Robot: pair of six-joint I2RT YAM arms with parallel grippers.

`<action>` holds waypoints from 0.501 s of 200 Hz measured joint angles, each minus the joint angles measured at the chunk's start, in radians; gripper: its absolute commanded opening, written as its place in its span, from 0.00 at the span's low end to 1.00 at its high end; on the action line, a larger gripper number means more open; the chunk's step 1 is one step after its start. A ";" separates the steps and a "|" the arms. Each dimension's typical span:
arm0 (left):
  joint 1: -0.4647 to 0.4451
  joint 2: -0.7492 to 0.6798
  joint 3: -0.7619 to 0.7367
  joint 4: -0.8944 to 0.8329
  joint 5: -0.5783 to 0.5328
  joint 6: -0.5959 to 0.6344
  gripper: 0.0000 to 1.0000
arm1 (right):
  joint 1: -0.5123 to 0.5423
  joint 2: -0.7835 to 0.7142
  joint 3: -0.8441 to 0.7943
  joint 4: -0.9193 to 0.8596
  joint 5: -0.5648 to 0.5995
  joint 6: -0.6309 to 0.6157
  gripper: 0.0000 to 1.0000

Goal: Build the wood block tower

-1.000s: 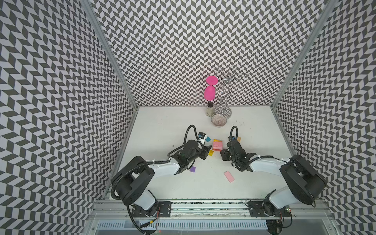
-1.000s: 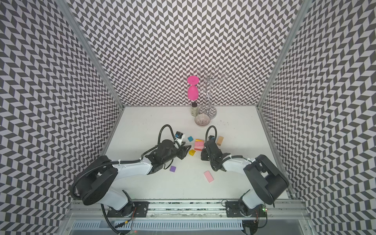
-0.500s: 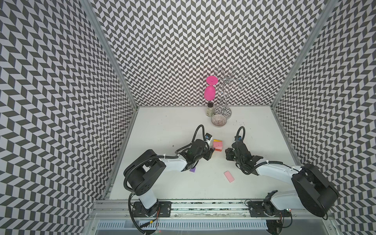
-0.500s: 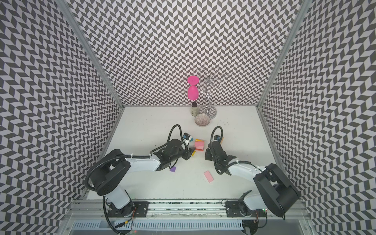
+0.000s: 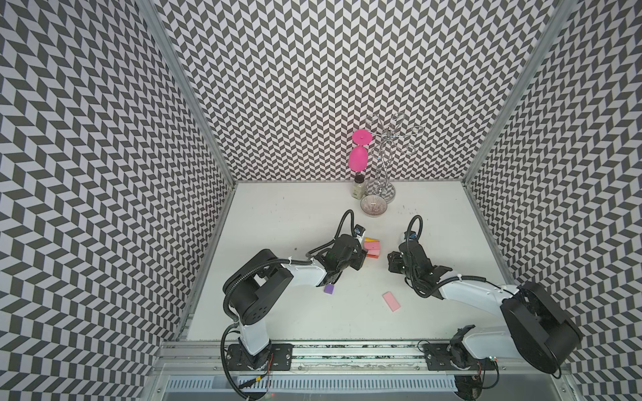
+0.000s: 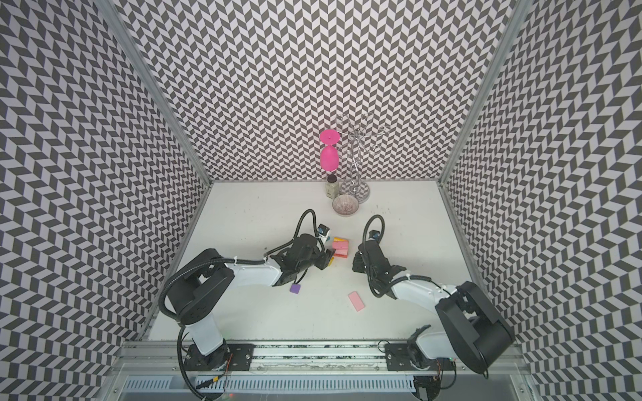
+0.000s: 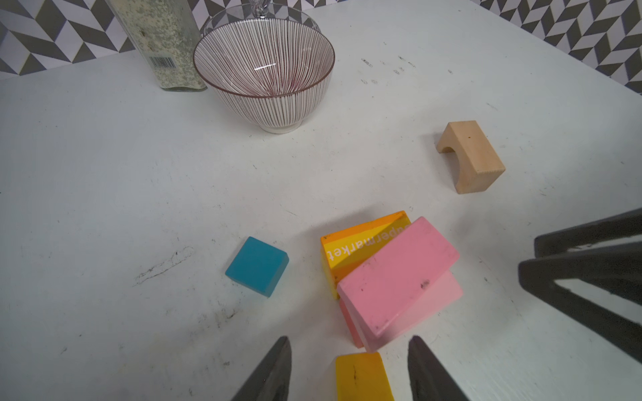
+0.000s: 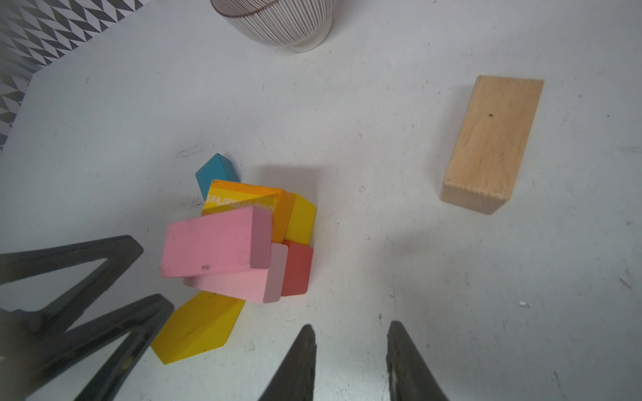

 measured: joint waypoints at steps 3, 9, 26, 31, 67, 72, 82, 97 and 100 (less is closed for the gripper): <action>0.000 0.002 0.001 -0.002 -0.002 0.000 0.55 | -0.001 0.000 0.000 0.000 0.000 0.000 0.35; 0.000 0.006 0.004 -0.004 -0.005 0.000 0.55 | -0.003 0.000 -0.001 0.000 0.000 0.000 0.35; 0.000 0.008 0.008 -0.014 -0.014 0.000 0.54 | -0.006 0.000 -0.005 0.000 -0.001 0.000 0.35; 0.000 0.008 0.008 -0.014 -0.015 0.000 0.54 | -0.006 0.000 -0.006 0.000 -0.001 0.000 0.35; 0.000 0.008 0.011 -0.028 -0.029 0.000 0.54 | -0.010 0.000 -0.010 0.000 -0.008 -0.001 0.35; 0.000 0.008 0.013 -0.031 -0.029 0.000 0.54 | -0.011 0.000 -0.011 0.000 -0.008 -0.001 0.35; 0.000 0.008 0.017 -0.036 -0.032 0.000 0.54 | -0.013 0.000 -0.011 0.000 -0.011 -0.001 0.35; 0.000 0.008 0.025 -0.037 -0.035 0.000 0.54 | -0.014 0.000 -0.011 0.000 -0.015 -0.001 0.35; 0.000 0.008 0.026 -0.037 -0.036 0.000 0.54 | -0.014 0.000 -0.011 0.000 -0.016 -0.001 0.35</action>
